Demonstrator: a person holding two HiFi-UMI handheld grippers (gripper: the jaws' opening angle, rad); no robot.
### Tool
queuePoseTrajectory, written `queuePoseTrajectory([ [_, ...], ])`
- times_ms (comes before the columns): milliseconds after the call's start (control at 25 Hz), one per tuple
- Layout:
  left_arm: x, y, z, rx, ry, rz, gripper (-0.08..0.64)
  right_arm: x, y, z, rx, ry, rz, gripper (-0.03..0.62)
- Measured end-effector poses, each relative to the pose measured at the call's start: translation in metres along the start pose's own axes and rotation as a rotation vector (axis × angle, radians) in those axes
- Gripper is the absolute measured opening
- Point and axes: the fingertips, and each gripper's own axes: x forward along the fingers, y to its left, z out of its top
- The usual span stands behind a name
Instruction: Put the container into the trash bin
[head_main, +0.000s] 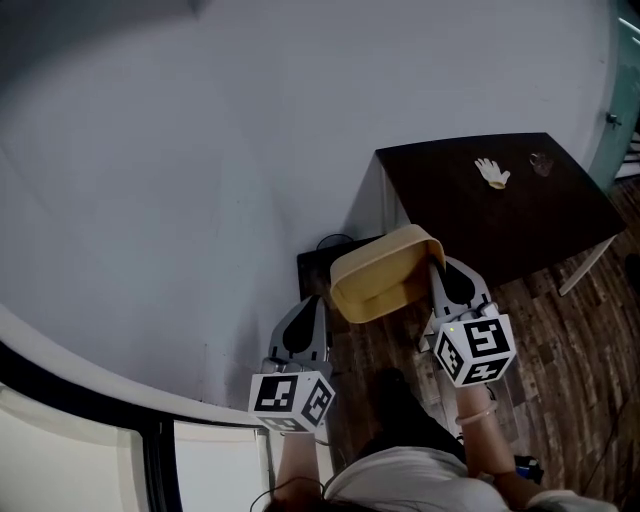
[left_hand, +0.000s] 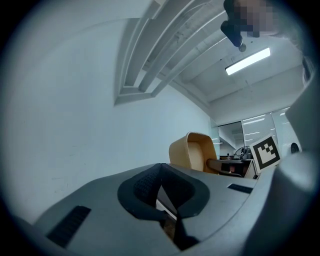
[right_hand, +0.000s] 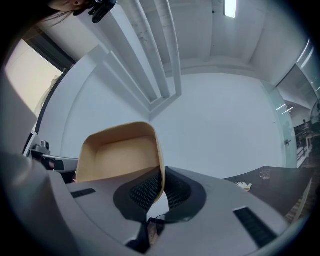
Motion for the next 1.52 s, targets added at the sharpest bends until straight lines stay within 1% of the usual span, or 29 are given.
queuePoseTrajectory([
  [280,0.061,0.018,-0.004,0.015,0.009,-0.006,0.02,0.056,-0.033,-0.007,0.021,-0.002,-0.016,0.012],
  [680,0.163,0.046,0.002,0.026,0.016,0.013,0.02,0.154,-0.082,-0.005,0.044,-0.002,-0.001,0.012],
  [1080,0.259,0.07,-0.001,0.032,0.022,0.032,0.02,0.244,-0.132,-0.006,0.065,-0.004,0.022,0.012],
  [1280,0.288,0.084,-0.005,0.027,0.025,0.053,0.02,0.279,-0.146,-0.011,0.069,0.001,0.041,0.012],
  [1520,0.308,0.102,-0.007,0.028,0.021,0.077,0.02,0.309,-0.152,-0.014,0.069,-0.003,0.053,0.012],
])
